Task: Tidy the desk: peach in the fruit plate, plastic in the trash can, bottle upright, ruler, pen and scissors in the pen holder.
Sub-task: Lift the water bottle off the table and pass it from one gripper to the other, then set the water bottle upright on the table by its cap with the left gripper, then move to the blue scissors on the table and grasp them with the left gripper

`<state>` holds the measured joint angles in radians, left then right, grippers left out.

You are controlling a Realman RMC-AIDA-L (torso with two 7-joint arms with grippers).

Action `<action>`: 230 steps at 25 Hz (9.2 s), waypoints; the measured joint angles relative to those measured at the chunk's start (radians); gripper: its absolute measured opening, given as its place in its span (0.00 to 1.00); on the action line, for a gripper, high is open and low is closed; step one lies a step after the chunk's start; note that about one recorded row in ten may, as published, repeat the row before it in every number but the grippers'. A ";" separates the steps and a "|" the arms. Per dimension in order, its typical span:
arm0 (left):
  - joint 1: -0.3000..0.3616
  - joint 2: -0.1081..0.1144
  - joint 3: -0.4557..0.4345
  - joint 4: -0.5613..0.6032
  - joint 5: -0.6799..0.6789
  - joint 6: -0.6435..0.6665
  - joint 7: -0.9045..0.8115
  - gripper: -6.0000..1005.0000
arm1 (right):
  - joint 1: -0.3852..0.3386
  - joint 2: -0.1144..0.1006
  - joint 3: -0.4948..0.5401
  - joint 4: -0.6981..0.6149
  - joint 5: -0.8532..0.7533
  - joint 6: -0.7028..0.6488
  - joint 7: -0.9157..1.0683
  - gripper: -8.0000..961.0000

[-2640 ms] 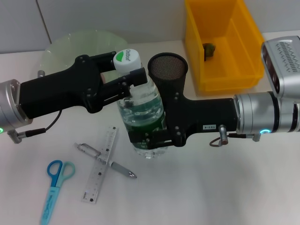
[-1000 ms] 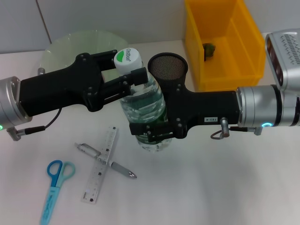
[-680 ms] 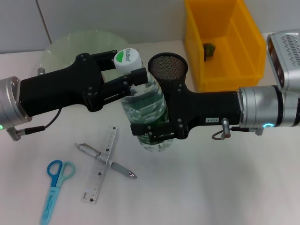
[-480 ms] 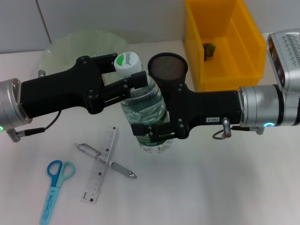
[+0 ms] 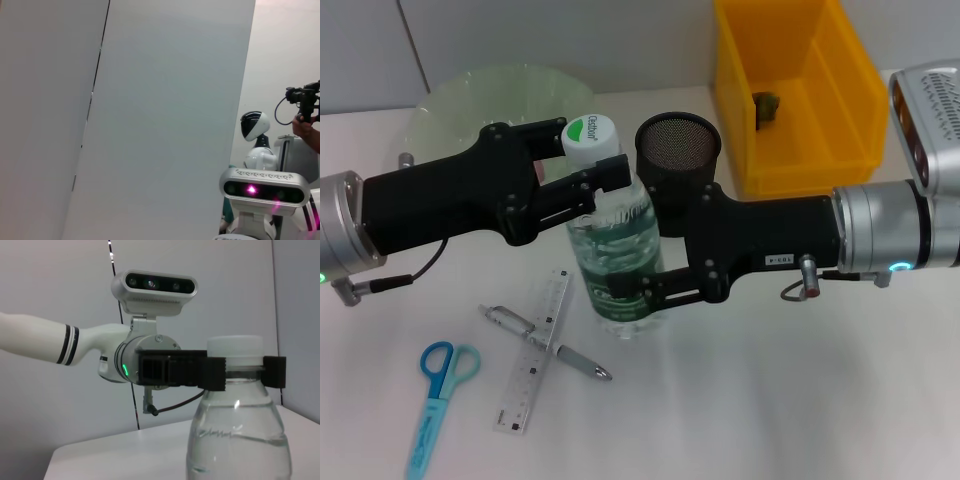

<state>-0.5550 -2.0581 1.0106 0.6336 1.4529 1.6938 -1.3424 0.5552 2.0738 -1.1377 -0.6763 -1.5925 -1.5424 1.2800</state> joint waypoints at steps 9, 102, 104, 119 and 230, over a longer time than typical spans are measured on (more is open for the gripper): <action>0.007 0.007 -0.003 0.000 0.000 -0.002 0.002 0.45 | -0.043 -0.002 0.007 -0.061 -0.013 -0.025 0.034 0.86; 0.064 -0.011 -0.256 -0.310 -0.099 -0.393 0.581 0.45 | -0.187 -0.008 0.297 -0.046 -0.078 0.022 0.075 0.86; 0.064 -0.011 -0.256 -0.310 -0.099 -0.393 0.584 0.45 | -0.187 -0.007 0.296 -0.046 -0.078 0.022 0.076 0.86; 0.079 -0.007 -0.256 -0.295 -0.097 -0.378 0.575 0.86 | -0.190 -0.005 0.294 -0.046 -0.086 0.020 0.076 0.86; -0.049 -0.017 0.434 0.573 1.221 -0.048 -1.535 0.82 | -0.106 -0.024 0.307 -0.177 -0.412 -0.094 0.037 0.83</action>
<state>-0.6043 -2.0755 1.4444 1.2061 2.6738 1.6456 -2.8778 0.4495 2.0493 -0.8309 -0.8536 -2.0041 -1.6366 1.3171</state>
